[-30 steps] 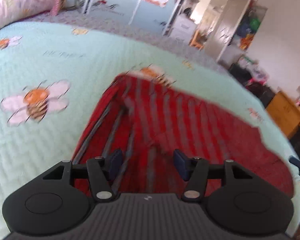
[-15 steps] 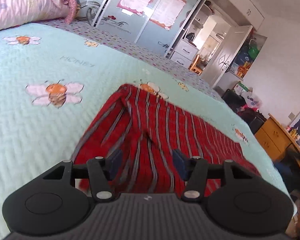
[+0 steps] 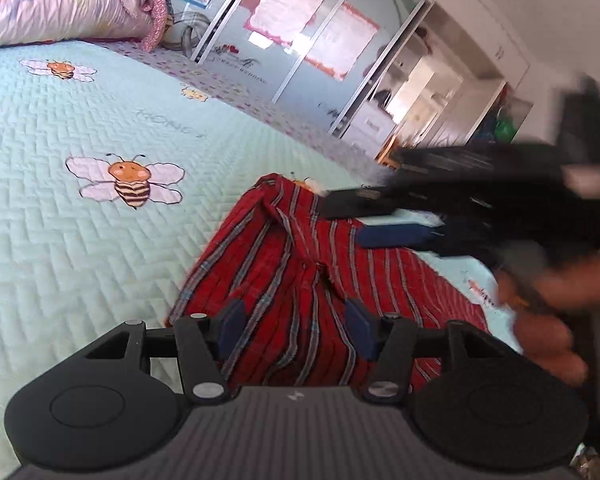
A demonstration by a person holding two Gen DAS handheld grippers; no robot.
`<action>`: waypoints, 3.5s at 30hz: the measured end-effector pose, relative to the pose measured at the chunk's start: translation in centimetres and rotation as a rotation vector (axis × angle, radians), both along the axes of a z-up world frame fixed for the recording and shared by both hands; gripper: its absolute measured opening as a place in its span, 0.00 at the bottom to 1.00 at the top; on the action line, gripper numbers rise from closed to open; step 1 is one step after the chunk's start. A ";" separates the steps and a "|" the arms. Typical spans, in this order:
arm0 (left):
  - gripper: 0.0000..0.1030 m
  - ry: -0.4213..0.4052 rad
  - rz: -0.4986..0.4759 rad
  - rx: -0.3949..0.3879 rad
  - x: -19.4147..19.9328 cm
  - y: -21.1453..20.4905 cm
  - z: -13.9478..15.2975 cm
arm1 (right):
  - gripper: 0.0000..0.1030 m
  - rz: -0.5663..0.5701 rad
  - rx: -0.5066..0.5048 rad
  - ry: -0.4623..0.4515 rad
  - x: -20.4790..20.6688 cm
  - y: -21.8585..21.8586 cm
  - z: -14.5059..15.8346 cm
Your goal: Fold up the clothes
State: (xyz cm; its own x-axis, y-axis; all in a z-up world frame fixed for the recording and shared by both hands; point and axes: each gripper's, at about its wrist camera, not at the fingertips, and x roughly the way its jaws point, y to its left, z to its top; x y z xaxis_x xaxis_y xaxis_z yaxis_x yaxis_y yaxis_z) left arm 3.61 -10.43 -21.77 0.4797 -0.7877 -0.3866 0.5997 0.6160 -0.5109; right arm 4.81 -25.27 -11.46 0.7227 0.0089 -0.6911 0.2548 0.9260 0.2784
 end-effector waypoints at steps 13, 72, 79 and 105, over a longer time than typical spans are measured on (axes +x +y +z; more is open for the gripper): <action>0.56 -0.010 0.019 -0.063 1.1 2.5 -1.0 | 0.00 -0.060 0.064 -0.037 7.2 0.4 -1.8; 0.56 0.004 -0.065 -0.077 0.9 2.1 -1.0 | 0.57 -0.220 0.149 0.495 11.6 -0.8 -6.6; 0.56 0.016 -0.054 -0.081 1.1 2.4 -1.1 | 0.01 -0.185 0.084 0.506 12.5 0.4 -7.0; 0.56 0.031 -0.033 -0.102 1.6 2.8 -1.2 | 0.54 -0.099 -0.061 0.243 11.0 1.3 0.5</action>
